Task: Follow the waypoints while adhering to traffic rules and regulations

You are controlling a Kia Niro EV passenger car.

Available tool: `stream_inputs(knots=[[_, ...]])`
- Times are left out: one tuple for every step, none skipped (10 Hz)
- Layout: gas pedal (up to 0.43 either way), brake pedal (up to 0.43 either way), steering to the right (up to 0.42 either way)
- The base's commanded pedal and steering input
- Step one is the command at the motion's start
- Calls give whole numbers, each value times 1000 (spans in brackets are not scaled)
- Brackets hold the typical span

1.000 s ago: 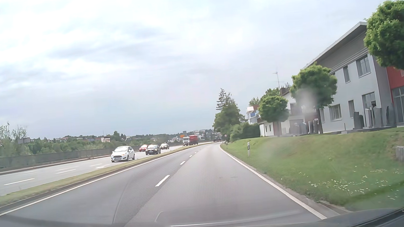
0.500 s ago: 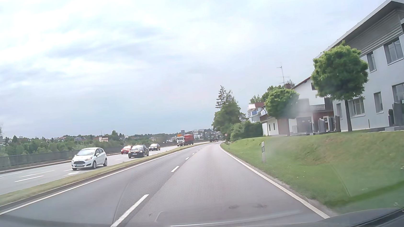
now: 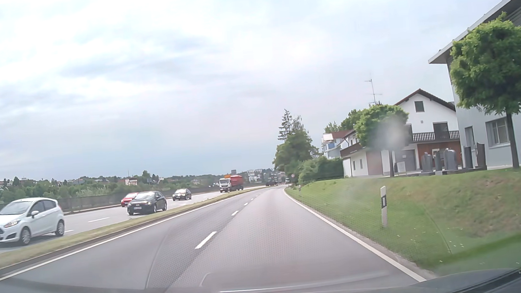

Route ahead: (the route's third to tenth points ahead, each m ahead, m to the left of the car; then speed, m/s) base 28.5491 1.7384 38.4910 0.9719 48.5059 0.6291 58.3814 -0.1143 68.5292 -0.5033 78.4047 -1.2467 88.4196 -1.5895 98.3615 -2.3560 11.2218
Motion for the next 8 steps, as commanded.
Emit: stream_inputs(knots=[[311,0,2],[311,0,2],[311,0,2],[299,0,2],[299,0,2],[287,0,2],[280,0,2],[268,0,2]])
